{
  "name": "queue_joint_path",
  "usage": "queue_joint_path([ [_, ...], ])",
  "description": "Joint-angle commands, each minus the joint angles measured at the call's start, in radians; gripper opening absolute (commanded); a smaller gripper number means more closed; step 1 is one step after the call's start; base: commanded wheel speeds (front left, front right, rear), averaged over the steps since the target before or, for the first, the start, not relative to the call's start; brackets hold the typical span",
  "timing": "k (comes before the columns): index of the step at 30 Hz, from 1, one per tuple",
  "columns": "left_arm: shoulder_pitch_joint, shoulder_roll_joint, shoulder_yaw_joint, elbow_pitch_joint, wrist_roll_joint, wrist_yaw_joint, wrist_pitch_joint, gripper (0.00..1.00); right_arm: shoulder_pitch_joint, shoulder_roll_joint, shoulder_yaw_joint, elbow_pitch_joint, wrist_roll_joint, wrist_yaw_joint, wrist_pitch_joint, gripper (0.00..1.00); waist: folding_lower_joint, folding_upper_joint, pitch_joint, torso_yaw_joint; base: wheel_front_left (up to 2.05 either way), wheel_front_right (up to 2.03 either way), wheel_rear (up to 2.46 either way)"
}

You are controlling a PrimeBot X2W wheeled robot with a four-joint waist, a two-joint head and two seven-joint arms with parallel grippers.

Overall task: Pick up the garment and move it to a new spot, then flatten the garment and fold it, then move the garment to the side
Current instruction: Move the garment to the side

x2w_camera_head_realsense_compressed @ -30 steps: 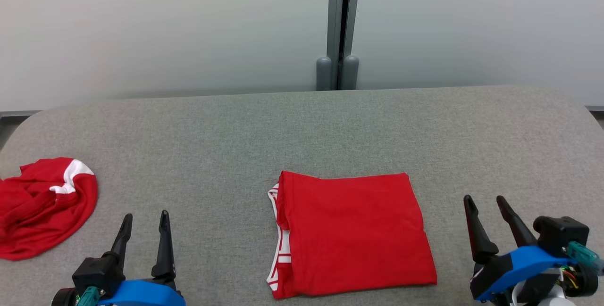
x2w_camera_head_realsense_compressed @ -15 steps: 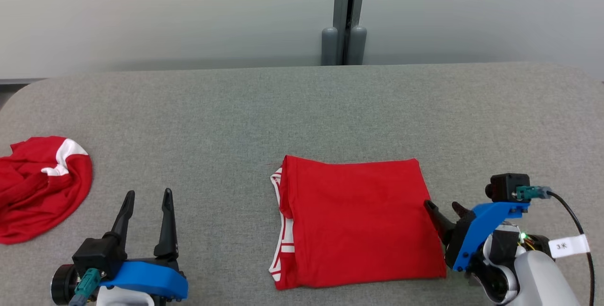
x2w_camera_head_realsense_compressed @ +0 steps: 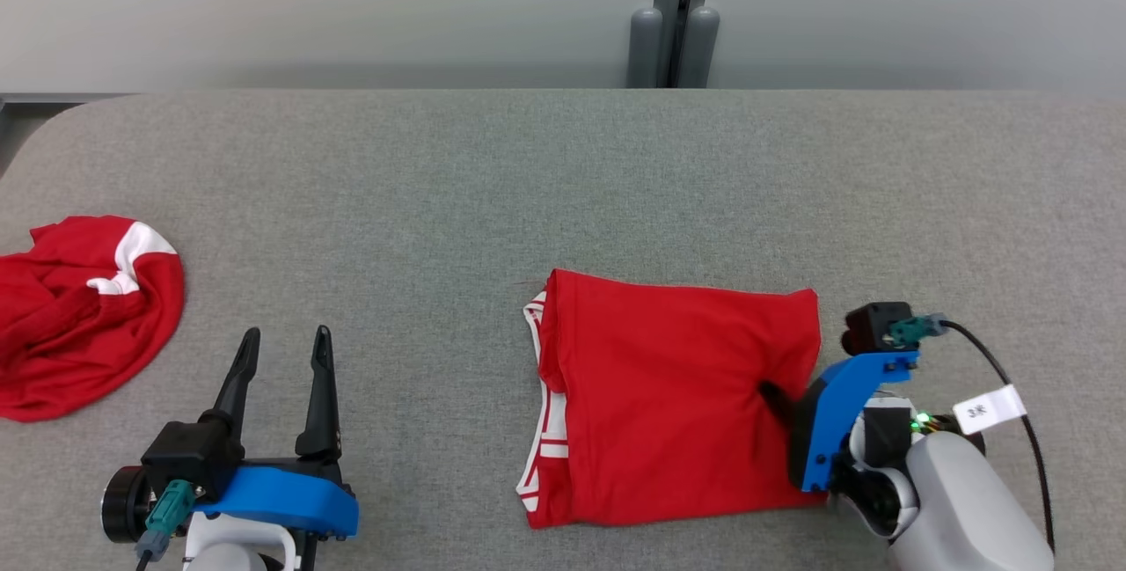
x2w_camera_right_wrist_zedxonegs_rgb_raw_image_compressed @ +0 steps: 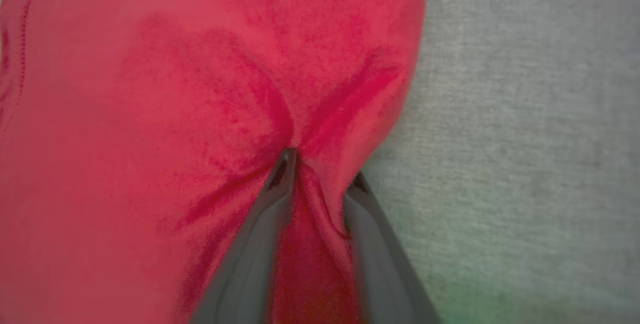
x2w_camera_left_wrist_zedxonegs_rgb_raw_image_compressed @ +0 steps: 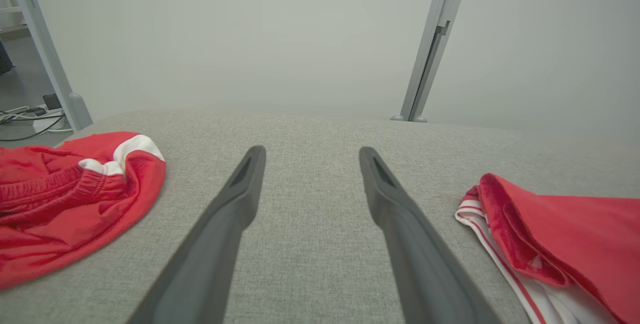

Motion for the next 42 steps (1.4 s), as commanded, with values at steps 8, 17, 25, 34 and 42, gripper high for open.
queue_joint_path([
  [8,-0.023,0.003,0.017,-0.046,0.008,-0.004,-0.004,1.0,-0.126,-0.112,0.165,-0.059,-0.054,0.001,-0.011,0.0,0.0,0.0,0.062,-0.035,0.0,0.0,0.0],
  [17,-0.102,0.019,0.015,-0.115,0.03,-0.004,-0.003,1.0,-0.375,-0.36,0.239,-0.121,-0.036,0.002,-0.021,0.0,0.0,0.0,0.221,-0.129,0.0,0.0,0.0],
  [25,-0.204,0.036,0.023,-0.164,0.042,-0.001,-0.004,1.0,-0.508,-0.527,0.197,-0.115,-0.063,0.002,-0.086,0.0,0.0,0.0,0.363,-0.203,0.0,0.0,0.0],
  [34,-0.313,0.059,-0.011,-0.189,0.064,-0.002,-0.001,1.0,-0.614,-0.613,0.11,-0.066,-0.191,0.002,-0.169,0.0,0.0,0.0,0.503,-0.237,0.0,0.0,0.0],
  [42,-0.323,0.094,0.0,-0.189,0.067,0.003,0.0,1.0,-0.62,-0.594,-0.015,-0.011,-0.304,0.002,-0.262,0.49,0.0,0.0,0.54,-0.226,0.0,0.0,0.0],
])
